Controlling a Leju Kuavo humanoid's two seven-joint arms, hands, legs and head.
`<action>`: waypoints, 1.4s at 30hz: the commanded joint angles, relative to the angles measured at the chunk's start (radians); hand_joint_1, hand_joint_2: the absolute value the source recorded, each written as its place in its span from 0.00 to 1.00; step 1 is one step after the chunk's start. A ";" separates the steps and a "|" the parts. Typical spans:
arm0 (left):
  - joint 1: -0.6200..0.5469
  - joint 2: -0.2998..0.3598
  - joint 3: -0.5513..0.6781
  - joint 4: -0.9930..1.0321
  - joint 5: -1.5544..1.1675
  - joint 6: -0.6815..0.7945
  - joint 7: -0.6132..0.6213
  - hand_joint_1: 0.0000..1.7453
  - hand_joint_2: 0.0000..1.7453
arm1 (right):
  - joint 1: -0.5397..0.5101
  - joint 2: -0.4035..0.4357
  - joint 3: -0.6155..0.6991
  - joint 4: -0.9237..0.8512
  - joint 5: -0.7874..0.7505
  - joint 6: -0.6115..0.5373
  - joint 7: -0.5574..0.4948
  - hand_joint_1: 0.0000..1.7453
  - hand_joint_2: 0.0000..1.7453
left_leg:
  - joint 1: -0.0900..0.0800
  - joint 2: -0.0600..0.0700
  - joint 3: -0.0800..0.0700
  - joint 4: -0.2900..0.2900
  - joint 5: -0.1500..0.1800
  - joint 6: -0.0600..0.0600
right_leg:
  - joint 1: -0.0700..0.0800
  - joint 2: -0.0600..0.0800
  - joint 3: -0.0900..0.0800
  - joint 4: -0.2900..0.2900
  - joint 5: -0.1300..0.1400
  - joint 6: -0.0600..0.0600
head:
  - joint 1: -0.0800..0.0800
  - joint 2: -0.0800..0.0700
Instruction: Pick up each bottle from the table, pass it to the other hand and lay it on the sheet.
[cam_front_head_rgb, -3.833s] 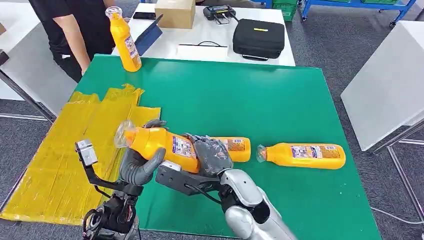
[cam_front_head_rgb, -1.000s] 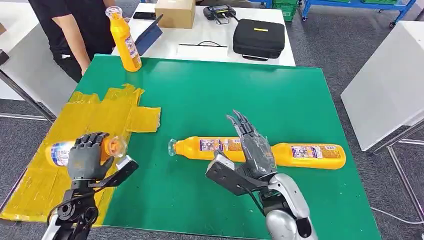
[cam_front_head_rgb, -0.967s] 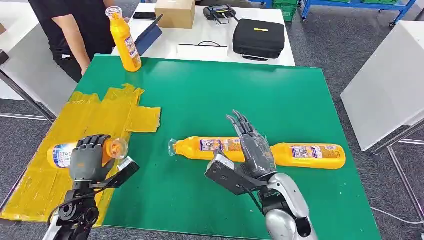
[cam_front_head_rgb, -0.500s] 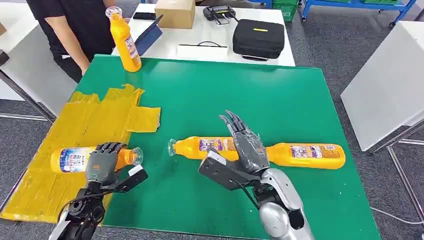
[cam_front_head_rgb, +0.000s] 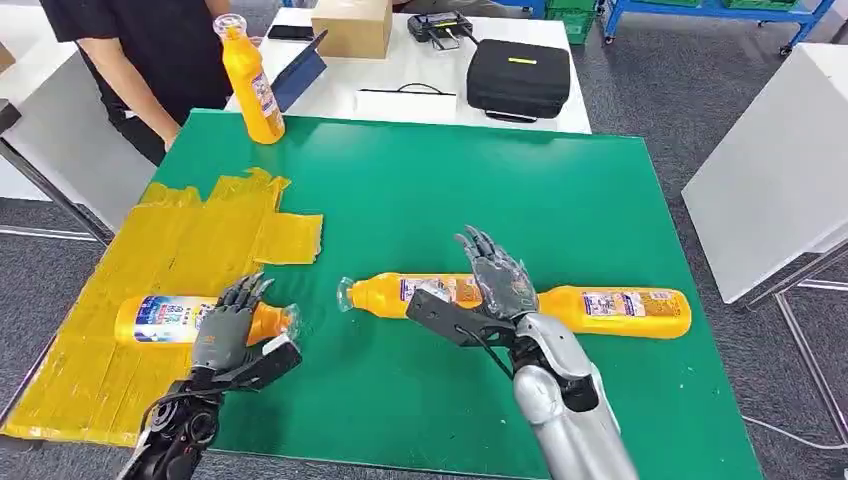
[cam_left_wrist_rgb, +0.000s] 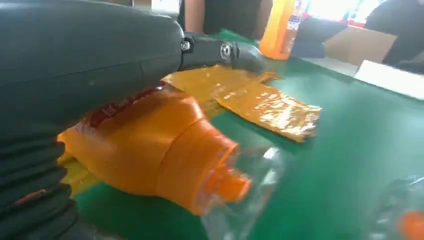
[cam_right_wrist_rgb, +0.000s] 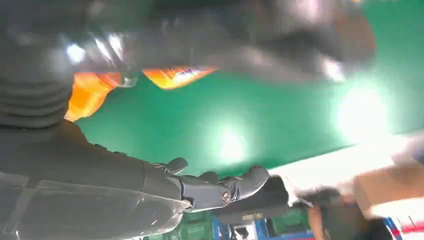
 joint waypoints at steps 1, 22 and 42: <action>0.115 -0.002 0.036 -0.327 0.325 -0.087 -0.072 0.00 0.00 | -0.164 -0.027 -0.014 0.405 0.030 -0.040 -0.019 0.00 1.00 | 0.001 0.005 0.003 0.001 -0.002 -0.001 | 0.002 0.000 0.002 0.000 0.000 -0.001 | 0.000 0.000; 0.137 -0.106 0.171 -0.614 0.705 -0.185 -0.159 0.00 0.00 | -0.200 -0.057 0.052 0.463 0.052 -0.029 0.003 0.00 1.00 | 0.001 0.002 0.001 0.002 -0.002 -0.002 | 0.001 -0.003 0.001 0.001 -0.001 -0.002 | 0.000 0.000; 0.052 -0.108 0.059 -0.540 0.789 -0.195 -0.213 0.00 0.00 | -0.318 -0.025 0.165 0.722 0.111 -0.055 0.015 0.00 1.00 | 0.000 0.001 0.003 0.000 0.000 -0.001 | 0.000 -0.004 0.002 0.001 0.000 -0.003 | 0.000 0.000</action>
